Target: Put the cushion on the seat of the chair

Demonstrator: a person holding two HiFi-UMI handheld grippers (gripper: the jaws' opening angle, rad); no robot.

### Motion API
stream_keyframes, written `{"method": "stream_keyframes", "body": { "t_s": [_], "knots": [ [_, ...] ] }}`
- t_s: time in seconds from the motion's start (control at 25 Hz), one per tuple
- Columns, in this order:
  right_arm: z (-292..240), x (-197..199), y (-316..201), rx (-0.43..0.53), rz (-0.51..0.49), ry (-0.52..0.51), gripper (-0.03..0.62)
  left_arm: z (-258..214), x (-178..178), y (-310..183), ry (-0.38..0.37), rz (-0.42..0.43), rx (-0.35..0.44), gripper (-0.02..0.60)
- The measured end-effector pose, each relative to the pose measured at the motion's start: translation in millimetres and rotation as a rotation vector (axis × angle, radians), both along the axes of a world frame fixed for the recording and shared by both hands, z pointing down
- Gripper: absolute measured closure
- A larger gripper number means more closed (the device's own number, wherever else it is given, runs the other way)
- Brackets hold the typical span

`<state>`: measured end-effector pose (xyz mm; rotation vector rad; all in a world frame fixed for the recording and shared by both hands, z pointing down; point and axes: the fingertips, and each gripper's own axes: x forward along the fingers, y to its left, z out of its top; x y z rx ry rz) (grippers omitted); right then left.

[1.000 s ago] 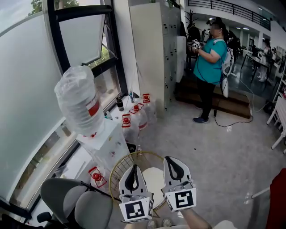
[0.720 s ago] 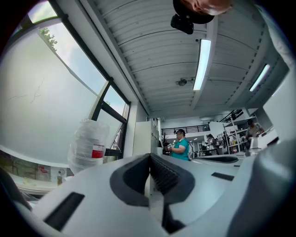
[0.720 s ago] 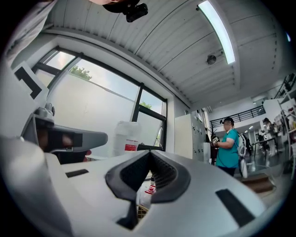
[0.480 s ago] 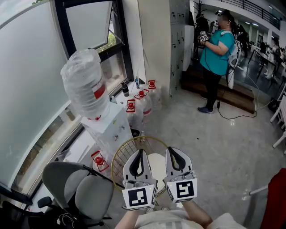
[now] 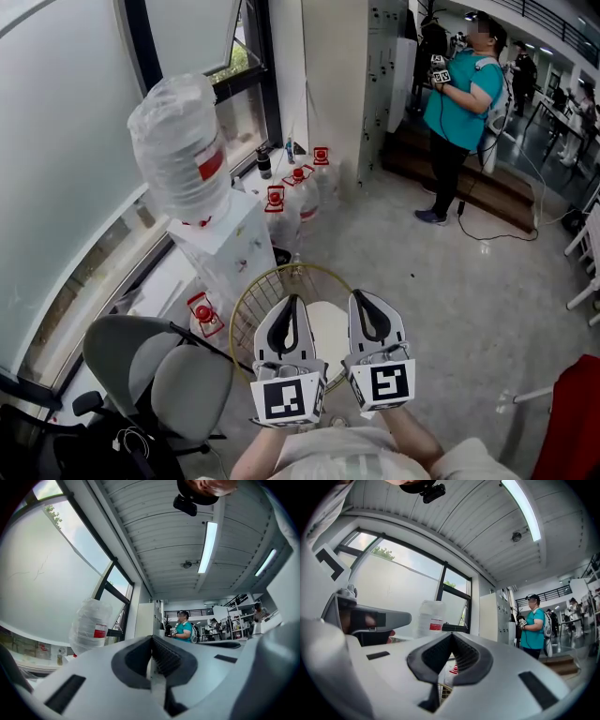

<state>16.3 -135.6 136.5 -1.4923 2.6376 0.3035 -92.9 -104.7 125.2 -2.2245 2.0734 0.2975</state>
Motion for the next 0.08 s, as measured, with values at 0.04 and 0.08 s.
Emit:
{"method": "stream_keyframes", "body": {
  "t_s": [0.04, 0.08],
  "knots": [
    [0.7, -1.0, -0.7, 0.0, 0.002, 0.003, 0.577, 0.2, -1.6, -0.4, -0.001, -0.001, 0.003, 0.568],
    [1.4, -2.1, -1.4, -0.001, 0.004, 0.006, 0.577, 0.4, -3.1, -0.8, -0.003, -0.001, 0.005, 0.568]
  ]
}}
